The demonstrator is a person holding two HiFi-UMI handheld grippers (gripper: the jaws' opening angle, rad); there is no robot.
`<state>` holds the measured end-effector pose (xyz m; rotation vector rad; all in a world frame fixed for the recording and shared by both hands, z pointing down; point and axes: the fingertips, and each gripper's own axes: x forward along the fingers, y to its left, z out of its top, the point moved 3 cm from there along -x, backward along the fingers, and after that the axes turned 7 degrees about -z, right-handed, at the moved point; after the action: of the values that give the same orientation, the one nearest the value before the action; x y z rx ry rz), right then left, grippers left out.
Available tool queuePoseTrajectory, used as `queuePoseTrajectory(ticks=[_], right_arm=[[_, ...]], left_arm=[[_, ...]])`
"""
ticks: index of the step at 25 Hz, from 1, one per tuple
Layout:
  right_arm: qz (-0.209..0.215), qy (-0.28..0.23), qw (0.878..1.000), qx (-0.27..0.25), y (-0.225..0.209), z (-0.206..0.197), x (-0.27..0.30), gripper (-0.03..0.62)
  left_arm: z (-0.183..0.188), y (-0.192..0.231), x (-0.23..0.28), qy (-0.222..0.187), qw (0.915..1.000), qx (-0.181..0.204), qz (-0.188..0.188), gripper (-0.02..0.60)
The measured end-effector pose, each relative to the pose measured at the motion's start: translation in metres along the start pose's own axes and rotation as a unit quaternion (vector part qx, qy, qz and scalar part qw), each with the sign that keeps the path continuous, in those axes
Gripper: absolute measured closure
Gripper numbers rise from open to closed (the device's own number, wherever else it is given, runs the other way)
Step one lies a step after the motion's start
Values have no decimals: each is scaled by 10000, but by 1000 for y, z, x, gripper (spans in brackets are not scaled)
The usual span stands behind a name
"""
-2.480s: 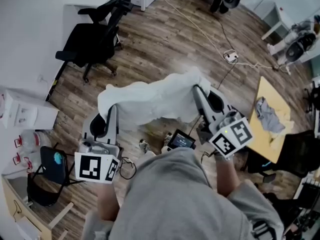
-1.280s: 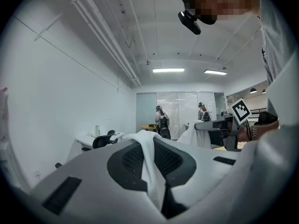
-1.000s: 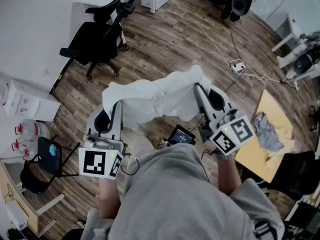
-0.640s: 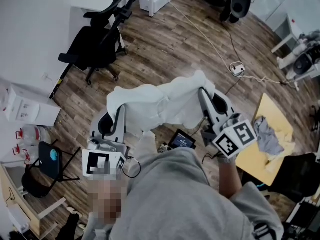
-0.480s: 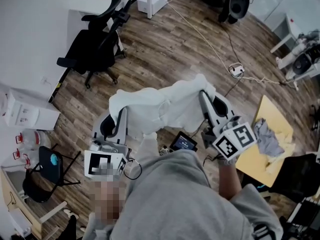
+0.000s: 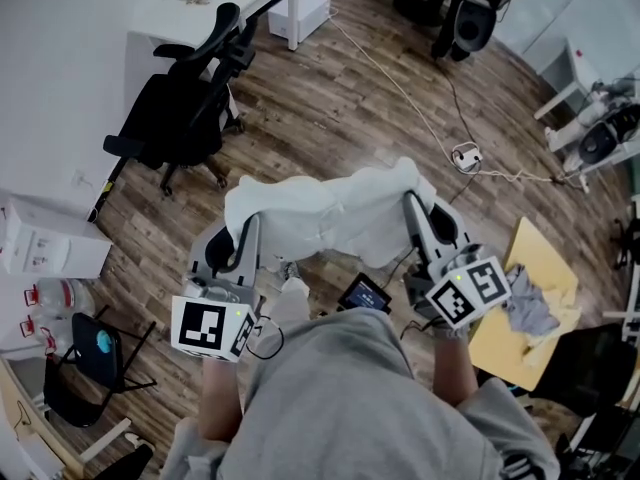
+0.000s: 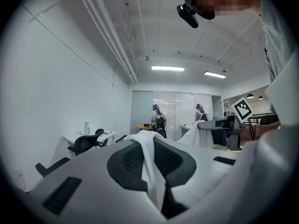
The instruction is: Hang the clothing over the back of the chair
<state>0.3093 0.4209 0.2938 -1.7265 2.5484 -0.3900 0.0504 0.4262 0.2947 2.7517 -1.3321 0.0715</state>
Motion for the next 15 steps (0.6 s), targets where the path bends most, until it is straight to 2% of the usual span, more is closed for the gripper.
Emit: queuePoseTrajectory(ticks=[15], right_arm=[[-422,-127,9990,38,-21,24,97,548]], left_arm=[[16,92,80,-53,9995,4,-309,528]])
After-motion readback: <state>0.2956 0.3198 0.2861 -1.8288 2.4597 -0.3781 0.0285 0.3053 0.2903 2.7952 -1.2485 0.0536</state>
